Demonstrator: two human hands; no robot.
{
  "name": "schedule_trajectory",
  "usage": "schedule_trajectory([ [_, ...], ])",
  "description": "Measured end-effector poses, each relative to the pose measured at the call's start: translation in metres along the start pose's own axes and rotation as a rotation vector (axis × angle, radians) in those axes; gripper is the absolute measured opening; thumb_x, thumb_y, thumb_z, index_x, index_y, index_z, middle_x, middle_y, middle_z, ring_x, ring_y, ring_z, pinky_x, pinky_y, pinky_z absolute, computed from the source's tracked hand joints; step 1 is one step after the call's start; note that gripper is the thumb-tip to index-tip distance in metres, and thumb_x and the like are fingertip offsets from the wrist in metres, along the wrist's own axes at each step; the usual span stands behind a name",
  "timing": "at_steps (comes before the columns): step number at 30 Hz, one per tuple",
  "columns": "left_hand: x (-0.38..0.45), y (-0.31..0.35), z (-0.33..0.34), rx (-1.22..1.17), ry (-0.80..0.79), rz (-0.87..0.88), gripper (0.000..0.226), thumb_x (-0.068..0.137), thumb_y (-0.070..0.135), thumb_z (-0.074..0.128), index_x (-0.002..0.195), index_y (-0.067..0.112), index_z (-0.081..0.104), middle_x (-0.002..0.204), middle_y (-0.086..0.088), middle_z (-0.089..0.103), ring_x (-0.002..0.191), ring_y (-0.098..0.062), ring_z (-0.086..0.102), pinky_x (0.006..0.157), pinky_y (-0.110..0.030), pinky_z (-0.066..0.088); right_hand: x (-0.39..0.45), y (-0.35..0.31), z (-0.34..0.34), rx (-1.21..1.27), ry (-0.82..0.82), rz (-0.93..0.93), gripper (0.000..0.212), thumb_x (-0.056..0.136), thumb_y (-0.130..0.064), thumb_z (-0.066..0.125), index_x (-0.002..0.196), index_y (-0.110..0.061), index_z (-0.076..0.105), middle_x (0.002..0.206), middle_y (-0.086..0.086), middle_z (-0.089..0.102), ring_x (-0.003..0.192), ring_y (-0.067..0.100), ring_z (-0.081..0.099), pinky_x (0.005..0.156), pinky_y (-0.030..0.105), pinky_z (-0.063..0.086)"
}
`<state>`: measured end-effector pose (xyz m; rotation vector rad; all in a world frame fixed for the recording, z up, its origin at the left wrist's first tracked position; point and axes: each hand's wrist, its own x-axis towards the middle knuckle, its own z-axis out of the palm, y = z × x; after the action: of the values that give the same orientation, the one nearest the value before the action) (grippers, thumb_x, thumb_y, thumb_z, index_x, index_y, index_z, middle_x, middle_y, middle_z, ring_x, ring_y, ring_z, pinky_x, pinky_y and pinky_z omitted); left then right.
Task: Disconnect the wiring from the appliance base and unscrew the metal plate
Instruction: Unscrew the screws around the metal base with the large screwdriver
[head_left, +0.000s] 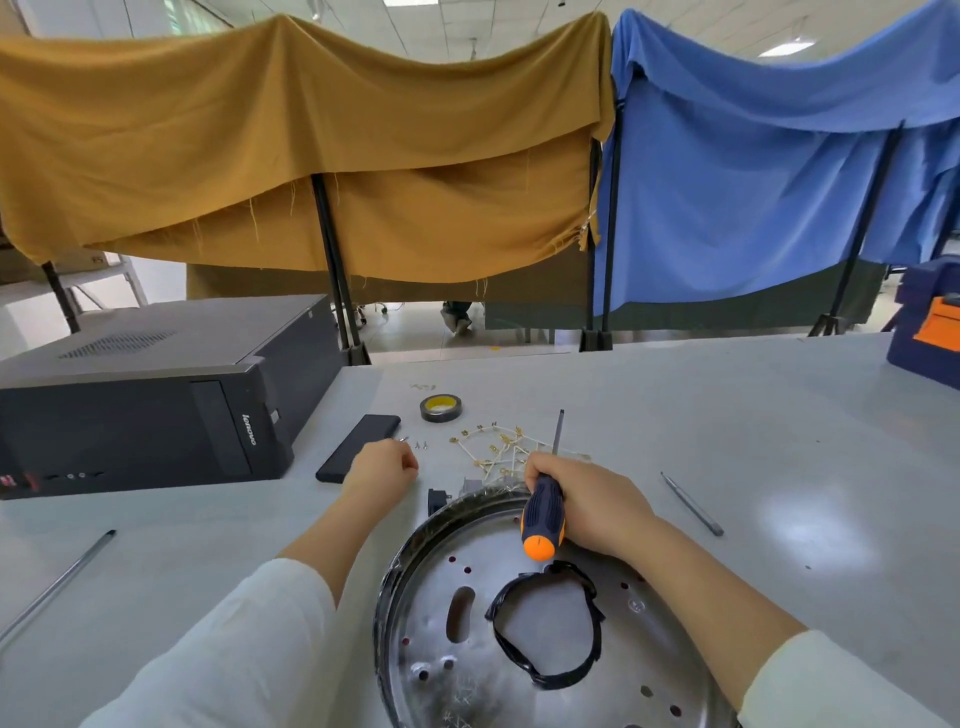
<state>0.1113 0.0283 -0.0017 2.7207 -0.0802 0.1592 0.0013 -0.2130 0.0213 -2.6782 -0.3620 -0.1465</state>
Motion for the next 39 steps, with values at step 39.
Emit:
schedule_trajectory([
  [39,-0.117,0.057,-0.034,-0.299,-0.284,0.048,0.061,0.086,-0.004,0.035,0.14,0.025,0.034,0.126,-0.011,0.053,0.096,-0.024,0.054,0.07,-0.027,0.045,-0.025,0.015,-0.05,0.265,0.061,0.094,0.019,0.085,0.006,0.057,0.087,-0.011,0.049,0.089,0.014,0.058,0.079,0.02,0.046,0.07,0.032,0.035],
])
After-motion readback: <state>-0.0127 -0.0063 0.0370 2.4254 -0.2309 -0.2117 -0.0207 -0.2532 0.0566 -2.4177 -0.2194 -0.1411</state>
